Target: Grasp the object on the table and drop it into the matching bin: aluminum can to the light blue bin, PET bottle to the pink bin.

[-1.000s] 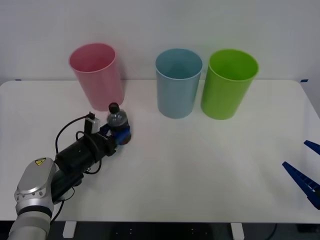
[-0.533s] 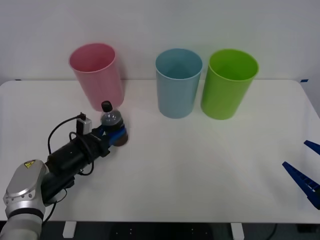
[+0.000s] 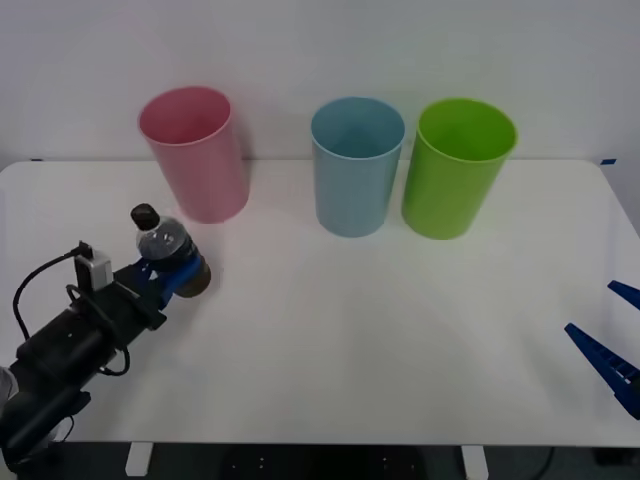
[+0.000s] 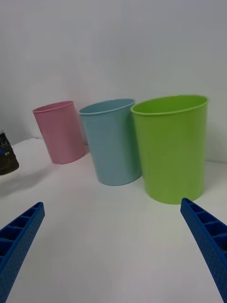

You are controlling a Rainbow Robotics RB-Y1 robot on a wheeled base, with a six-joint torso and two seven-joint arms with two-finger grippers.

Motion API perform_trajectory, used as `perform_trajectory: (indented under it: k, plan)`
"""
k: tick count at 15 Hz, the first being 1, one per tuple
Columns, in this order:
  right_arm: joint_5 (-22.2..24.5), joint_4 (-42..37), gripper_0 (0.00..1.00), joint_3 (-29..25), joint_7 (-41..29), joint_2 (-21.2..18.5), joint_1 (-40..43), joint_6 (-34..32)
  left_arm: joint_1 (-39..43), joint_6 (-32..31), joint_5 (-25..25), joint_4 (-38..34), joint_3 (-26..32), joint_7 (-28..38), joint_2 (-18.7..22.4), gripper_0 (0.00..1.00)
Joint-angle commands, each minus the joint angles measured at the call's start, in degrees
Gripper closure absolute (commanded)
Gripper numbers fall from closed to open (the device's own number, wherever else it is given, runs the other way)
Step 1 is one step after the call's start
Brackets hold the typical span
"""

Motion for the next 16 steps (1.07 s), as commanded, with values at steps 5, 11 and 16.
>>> perform_trajectory:
  k: [5,11,16]
  plan:
    - [0.0,0.0,0.0,0.0,0.0,0.0,0.0,0.0,6.8,1.2,2.0,-15.4,5.8,14.4,1.9,1.0]
    - [0.0,0.0,0.0,0.0,0.0,0.0,0.0,0.0,0.1,7.6,0.8,-17.9,5.6,23.2,6.6,1.0]
    - [0.0,0.0,0.0,0.0,0.0,0.0,0.0,0.0,-9.0,9.5,-5.7,-15.7,5.1,30.9,6.6,1.0]
